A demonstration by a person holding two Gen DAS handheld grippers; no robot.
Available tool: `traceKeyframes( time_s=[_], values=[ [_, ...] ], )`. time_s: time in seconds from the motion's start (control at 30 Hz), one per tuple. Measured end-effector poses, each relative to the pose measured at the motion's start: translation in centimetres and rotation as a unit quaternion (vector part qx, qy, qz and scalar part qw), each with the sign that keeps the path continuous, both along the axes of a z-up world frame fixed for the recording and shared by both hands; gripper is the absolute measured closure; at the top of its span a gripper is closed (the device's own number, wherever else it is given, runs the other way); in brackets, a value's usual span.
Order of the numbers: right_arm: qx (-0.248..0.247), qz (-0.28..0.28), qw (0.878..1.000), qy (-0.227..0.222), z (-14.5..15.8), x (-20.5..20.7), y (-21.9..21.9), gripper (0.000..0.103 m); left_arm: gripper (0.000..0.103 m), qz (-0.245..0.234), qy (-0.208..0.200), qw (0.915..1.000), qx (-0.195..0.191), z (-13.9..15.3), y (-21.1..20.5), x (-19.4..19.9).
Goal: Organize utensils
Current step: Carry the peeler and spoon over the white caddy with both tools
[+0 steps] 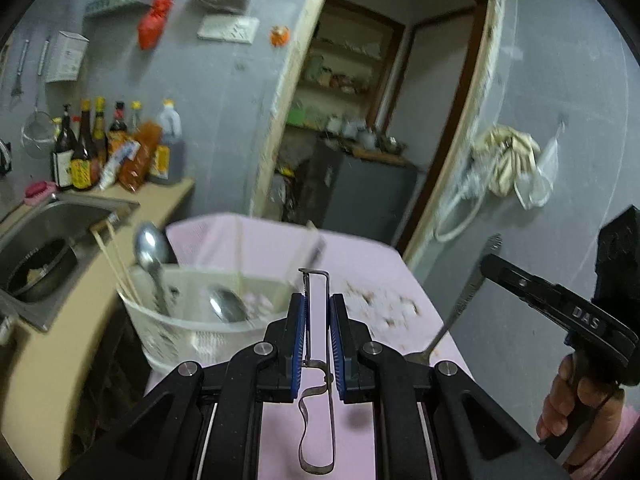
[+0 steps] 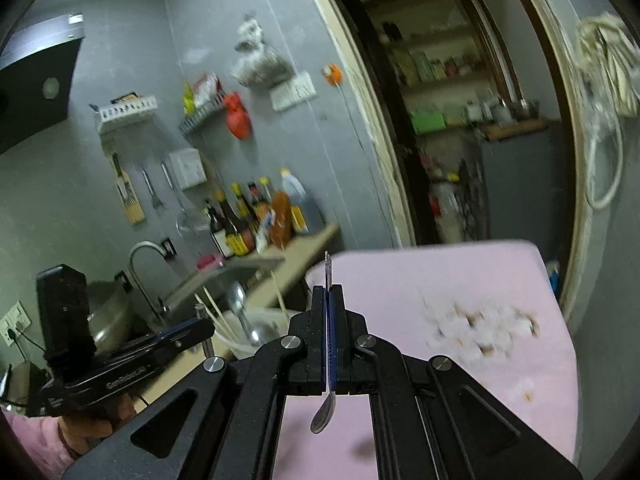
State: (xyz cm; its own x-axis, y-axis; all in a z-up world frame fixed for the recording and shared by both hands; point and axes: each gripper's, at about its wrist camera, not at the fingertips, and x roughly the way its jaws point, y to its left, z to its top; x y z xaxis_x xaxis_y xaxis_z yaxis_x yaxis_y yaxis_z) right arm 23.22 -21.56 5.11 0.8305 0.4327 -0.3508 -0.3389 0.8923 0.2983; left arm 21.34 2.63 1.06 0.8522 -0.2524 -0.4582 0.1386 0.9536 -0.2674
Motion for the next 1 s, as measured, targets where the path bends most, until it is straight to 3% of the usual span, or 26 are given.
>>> traceKeyframes(
  time_s=[0.23, 0.4, 0.7, 1.0],
  values=[
    [-0.014, 0.000, 0.998, -0.055, 3.4, 1.6, 4.6, 0.102, 0.091, 0.030, -0.041, 0.9987, -0.005, 2.0, 5.6, 2.7],
    [-0.021, -0.009, 0.997, -0.070, 4.3, 3.4, 7.6, 0.102, 0.091, 0.053, -0.065, 0.9964, -0.015, 2.8, 9.4, 5.3],
    [-0.071, -0.052, 0.994, -0.063, 2.6, 6.2, 11.0, 0.102, 0.091, 0.066, -0.091, 0.9937, 0.001, 1.5, 12.2, 9.5],
    [-0.113, -0.060, 0.991, -0.042, -0.1, 7.3, 13.4, 0.102, 0.091, 0.046, -0.089, 0.9950, 0.003, -1.4, 11.9, 9.9]
  ],
)
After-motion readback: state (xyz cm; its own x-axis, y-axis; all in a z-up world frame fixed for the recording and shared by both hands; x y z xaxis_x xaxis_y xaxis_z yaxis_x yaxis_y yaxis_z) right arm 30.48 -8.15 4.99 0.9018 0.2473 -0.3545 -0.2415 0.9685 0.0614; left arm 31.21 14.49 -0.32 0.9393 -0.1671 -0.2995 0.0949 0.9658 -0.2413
